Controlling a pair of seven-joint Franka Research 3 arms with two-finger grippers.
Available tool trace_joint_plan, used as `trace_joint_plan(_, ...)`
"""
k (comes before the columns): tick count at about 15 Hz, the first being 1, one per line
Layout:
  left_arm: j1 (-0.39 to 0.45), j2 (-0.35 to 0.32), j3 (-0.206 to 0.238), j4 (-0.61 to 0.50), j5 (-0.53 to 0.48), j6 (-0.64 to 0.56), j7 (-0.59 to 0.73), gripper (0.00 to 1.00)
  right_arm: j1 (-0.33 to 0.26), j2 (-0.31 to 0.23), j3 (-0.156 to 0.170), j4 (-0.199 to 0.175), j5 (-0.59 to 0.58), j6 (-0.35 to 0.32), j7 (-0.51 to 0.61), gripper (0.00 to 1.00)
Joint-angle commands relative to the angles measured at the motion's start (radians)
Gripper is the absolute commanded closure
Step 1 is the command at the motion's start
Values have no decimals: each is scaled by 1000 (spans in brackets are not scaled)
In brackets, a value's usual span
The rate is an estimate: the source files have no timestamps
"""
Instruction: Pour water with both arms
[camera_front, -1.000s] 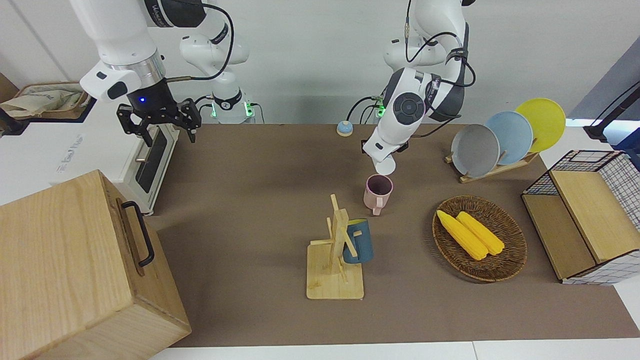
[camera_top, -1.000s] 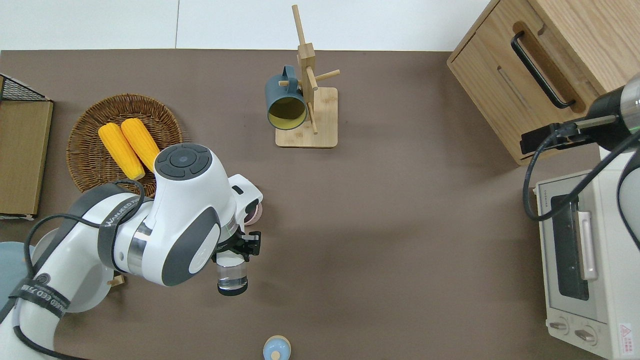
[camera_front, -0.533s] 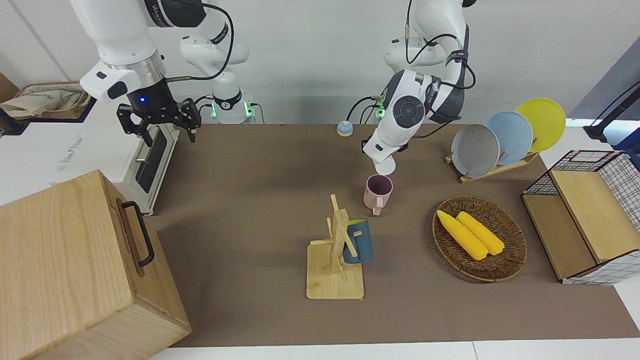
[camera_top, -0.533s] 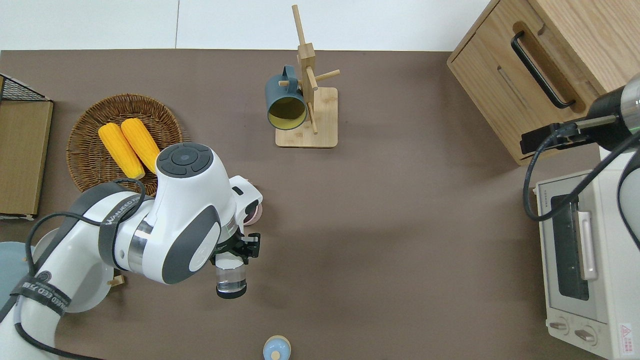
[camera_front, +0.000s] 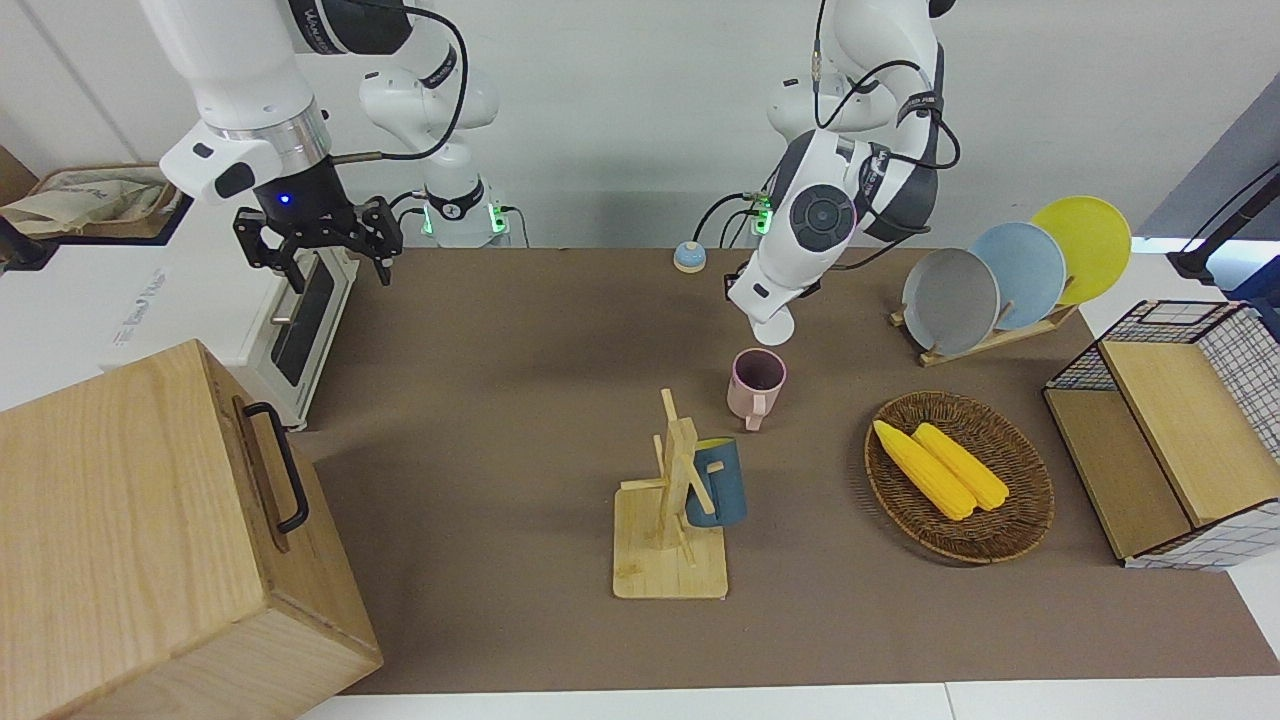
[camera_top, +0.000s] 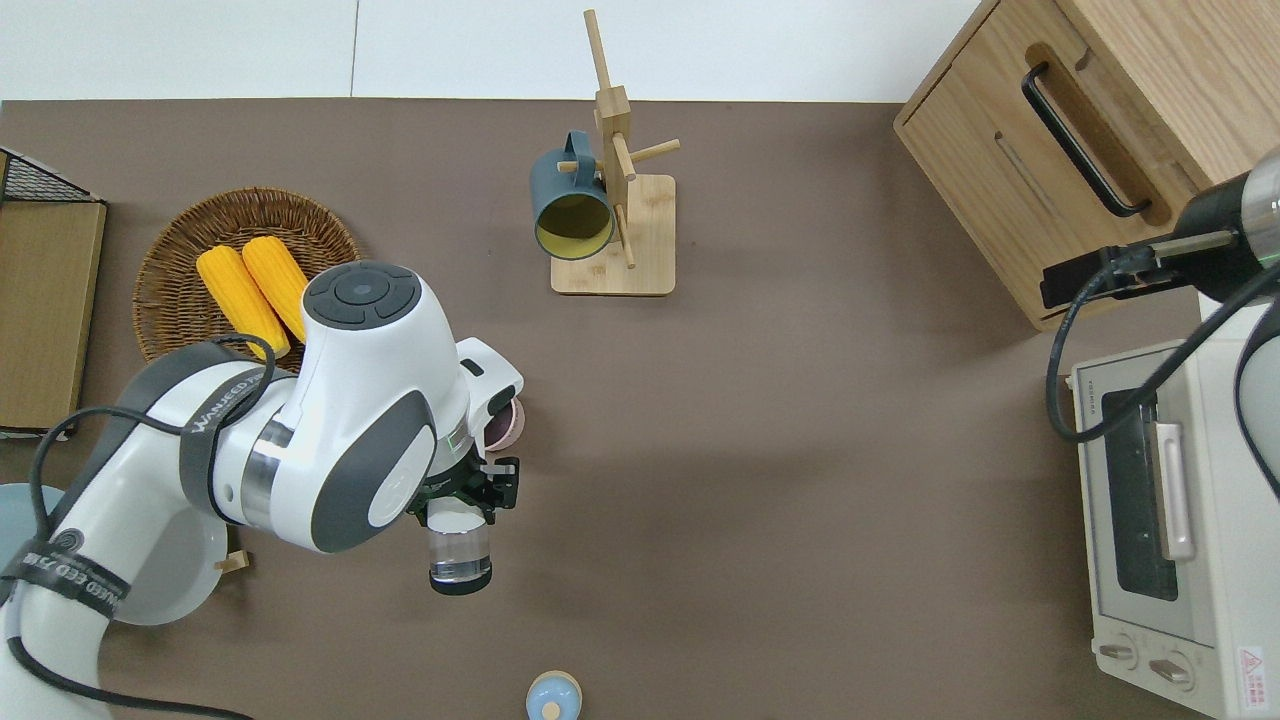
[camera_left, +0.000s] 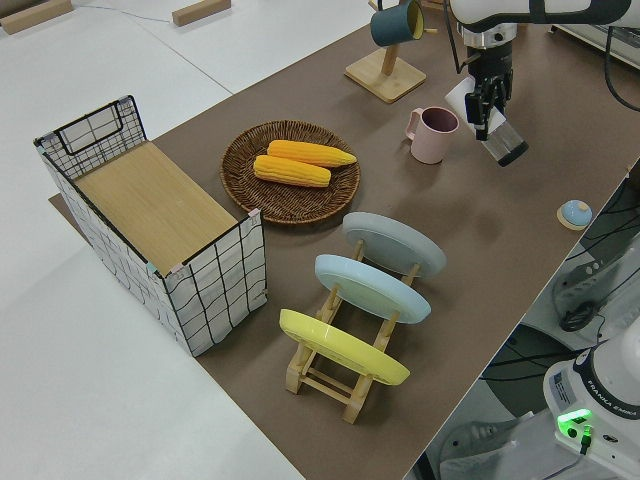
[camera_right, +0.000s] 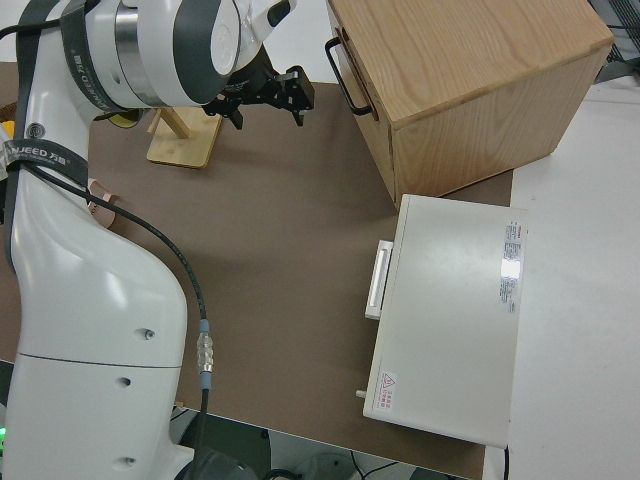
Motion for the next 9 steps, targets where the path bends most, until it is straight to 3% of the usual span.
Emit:
trace_joint_plan(1,-9,59,-3,59,22,-47,-36,1000,-18,-22,12,-27,7,2,-26,13)
trace_joint_plan(9,-10,85,-3,82,22,-47,-50,1000,-18,-22,12,-27,7,2,-26,13)
